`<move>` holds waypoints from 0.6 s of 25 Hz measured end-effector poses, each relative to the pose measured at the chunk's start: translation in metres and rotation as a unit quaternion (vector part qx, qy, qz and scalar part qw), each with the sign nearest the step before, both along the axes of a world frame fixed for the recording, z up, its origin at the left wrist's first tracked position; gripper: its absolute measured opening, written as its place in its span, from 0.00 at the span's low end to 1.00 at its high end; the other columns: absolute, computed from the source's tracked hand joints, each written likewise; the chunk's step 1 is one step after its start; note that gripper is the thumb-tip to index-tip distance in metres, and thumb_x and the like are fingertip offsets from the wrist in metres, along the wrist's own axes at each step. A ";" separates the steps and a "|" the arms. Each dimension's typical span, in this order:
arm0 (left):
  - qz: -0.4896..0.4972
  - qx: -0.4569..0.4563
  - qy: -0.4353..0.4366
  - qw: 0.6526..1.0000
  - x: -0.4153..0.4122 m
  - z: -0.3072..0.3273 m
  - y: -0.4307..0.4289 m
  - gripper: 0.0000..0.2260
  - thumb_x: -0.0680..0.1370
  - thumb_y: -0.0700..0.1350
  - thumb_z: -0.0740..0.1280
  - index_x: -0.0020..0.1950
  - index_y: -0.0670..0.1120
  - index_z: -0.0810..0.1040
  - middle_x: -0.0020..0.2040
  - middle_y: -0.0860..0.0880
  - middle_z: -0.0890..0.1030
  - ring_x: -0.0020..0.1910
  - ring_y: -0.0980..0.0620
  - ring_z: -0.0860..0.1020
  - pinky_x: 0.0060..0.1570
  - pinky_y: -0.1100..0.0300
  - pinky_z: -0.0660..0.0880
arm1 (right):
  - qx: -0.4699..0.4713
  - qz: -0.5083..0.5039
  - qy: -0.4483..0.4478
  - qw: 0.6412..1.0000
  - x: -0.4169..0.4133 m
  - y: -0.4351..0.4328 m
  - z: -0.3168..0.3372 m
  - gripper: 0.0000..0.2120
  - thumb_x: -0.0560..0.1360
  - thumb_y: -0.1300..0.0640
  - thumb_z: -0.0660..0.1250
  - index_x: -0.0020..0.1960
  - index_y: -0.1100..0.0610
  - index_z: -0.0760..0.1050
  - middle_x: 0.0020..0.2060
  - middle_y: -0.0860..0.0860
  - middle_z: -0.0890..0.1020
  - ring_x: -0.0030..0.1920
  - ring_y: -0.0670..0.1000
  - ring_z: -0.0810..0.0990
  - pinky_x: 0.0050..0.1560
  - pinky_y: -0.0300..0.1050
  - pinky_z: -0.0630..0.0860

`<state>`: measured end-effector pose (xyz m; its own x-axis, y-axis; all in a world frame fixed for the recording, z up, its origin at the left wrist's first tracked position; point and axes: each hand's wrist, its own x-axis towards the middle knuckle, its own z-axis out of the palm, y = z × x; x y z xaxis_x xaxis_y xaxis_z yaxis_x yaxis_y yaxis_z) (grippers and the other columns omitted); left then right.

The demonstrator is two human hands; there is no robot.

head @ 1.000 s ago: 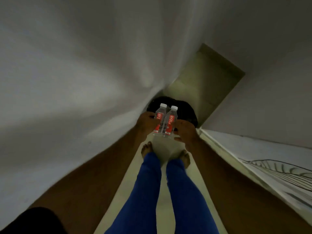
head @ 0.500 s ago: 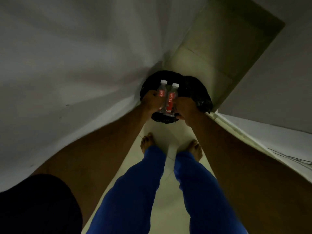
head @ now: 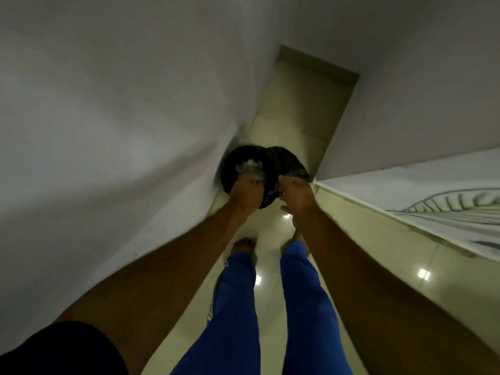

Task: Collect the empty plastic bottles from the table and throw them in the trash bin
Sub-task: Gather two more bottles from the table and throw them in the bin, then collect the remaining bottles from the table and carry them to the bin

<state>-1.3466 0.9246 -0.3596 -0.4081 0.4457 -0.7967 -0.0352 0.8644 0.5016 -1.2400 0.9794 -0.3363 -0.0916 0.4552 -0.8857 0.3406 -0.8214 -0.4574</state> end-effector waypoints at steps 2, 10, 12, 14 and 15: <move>-0.019 0.017 -0.021 0.999 0.020 0.052 -0.003 0.10 0.79 0.37 0.61 0.58 0.36 0.77 0.58 0.38 0.78 0.53 0.41 0.80 0.45 0.64 0.77 | 0.019 -0.041 0.004 0.999 0.022 -0.015 0.050 0.06 0.81 0.52 0.63 0.48 0.52 0.77 0.45 0.52 0.80 0.48 0.52 0.78 0.49 0.47 0.76; -0.248 0.194 -0.076 0.946 0.157 0.272 -0.024 0.09 0.76 0.41 0.67 0.55 0.47 0.81 0.52 0.46 0.84 0.50 0.47 0.82 0.47 0.58 0.78 | 0.209 -0.367 -0.006 0.906 0.181 -0.117 0.269 0.04 0.79 0.56 0.65 0.52 0.55 0.77 0.45 0.54 0.82 0.44 0.54 0.81 0.47 0.50 0.80; -0.312 0.236 -0.109 0.914 0.204 0.317 -0.039 0.08 0.75 0.41 0.67 0.53 0.49 0.81 0.48 0.47 0.84 0.50 0.46 0.83 0.47 0.56 0.77 | 0.254 -0.428 -0.017 0.867 0.229 -0.154 0.311 0.04 0.79 0.56 0.66 0.51 0.55 0.78 0.45 0.53 0.82 0.44 0.54 0.81 0.45 0.49 0.79; -0.378 0.277 -0.138 0.872 0.256 0.360 -0.063 0.07 0.75 0.42 0.68 0.51 0.49 0.80 0.47 0.47 0.84 0.49 0.46 0.82 0.47 0.56 0.77 | 0.294 -0.483 -0.028 0.824 0.278 -0.202 0.349 0.03 0.79 0.56 0.66 0.49 0.54 0.77 0.43 0.52 0.82 0.43 0.53 0.81 0.42 0.47 0.78; -0.406 0.297 -0.149 0.851 0.283 0.380 -0.080 0.06 0.74 0.42 0.68 0.50 0.50 0.80 0.47 0.46 0.84 0.47 0.47 0.82 0.47 0.55 0.76 | 0.308 -0.508 -0.033 0.804 0.300 -0.229 0.369 0.03 0.80 0.55 0.66 0.49 0.54 0.77 0.43 0.52 0.82 0.42 0.52 0.81 0.41 0.46 0.77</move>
